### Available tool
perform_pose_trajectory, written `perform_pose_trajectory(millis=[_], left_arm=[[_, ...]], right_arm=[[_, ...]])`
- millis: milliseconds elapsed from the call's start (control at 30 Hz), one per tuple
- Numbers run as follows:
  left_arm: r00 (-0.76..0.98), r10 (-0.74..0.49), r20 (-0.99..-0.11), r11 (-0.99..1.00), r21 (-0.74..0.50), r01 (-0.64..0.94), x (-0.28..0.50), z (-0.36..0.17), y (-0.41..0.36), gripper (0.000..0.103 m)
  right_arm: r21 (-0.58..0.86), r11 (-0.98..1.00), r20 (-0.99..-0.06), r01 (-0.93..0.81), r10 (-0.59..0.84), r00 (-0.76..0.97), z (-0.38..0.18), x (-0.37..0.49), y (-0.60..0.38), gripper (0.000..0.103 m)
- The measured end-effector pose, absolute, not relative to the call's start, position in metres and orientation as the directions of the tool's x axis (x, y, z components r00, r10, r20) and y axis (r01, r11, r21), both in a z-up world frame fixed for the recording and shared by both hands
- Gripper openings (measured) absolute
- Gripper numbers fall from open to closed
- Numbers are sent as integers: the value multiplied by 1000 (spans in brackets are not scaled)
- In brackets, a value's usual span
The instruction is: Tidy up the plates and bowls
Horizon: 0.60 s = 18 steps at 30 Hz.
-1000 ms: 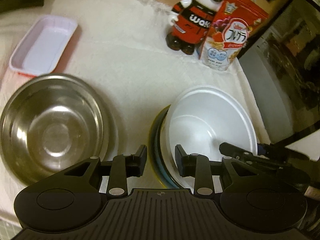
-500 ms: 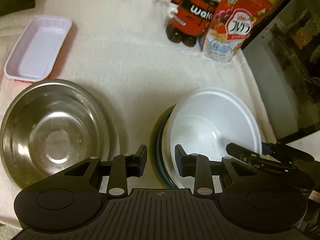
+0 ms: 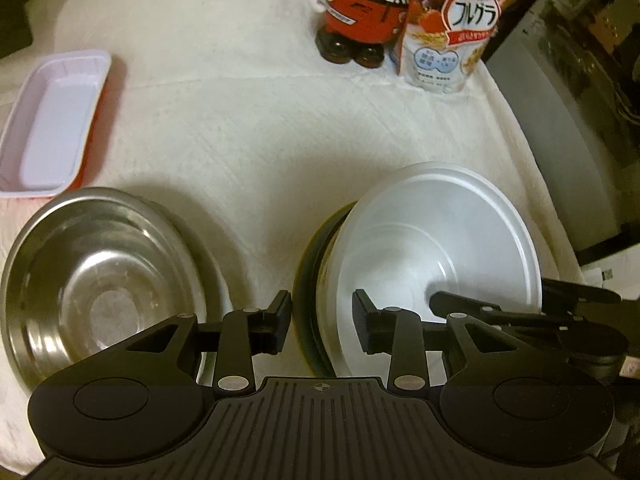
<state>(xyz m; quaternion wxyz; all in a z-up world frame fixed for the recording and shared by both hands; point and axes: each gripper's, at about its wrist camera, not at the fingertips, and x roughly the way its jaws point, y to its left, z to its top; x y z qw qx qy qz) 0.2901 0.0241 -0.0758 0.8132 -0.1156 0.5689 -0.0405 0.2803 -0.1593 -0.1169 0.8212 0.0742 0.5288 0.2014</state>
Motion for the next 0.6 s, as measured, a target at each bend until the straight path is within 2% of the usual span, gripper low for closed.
perform_pose_trajectory(millis=[367,467,600], left_arm=[[289,-259,-922,957,-285,-52,305,-88,34,36],[265,-308,-914,940,-335,-63,307,-91,35,45],[244,-321,-915,936,-345,-65,310,-90,36,46]], right_arm=[[432,883,-836,-181,468,287,-135,294,-163,55],[444,880,-833,-171,475,285,-136,293,-164,55],[461,875,-832,-147,484,269,-137,293,-163,55]])
